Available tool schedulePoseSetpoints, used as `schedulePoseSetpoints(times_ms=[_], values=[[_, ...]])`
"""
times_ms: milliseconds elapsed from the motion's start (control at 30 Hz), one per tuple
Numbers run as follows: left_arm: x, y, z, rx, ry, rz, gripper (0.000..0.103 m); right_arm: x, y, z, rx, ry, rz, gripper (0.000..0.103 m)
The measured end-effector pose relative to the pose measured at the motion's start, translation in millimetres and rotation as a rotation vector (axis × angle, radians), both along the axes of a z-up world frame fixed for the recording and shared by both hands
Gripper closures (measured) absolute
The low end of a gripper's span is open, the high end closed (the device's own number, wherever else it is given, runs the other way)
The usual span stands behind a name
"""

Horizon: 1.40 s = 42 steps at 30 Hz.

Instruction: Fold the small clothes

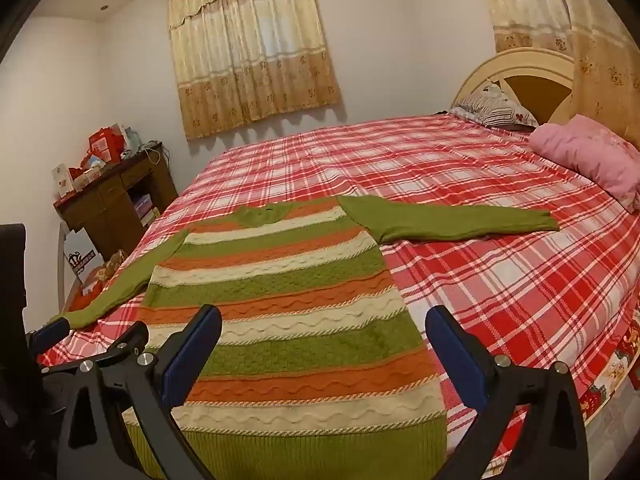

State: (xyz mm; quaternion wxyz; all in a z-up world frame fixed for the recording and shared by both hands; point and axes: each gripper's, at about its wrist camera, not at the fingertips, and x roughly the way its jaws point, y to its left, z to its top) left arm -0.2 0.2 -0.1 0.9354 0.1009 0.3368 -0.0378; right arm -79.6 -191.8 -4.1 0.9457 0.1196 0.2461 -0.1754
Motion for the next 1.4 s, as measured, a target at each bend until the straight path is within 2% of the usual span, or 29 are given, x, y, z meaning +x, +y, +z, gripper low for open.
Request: schedulePoseSetpoints(times_ms=[233, 400, 1400], values=[[-1, 1, -7, -0.06, 0.051, -0.04, 0.001, 0, 0, 1, 0.01, 0.005, -0.001, 0.001], [-4, -4, -6, -0.022, 0.019, -0.038, 0.001, 0, 1, -3, 0.013, 0.008, -0.001, 0.001], [-5, -1, -8, -0.033, 0.02, -0.039, 0.001, 10, -5, -12, 0.028, 0.056, 0.0, 0.001]])
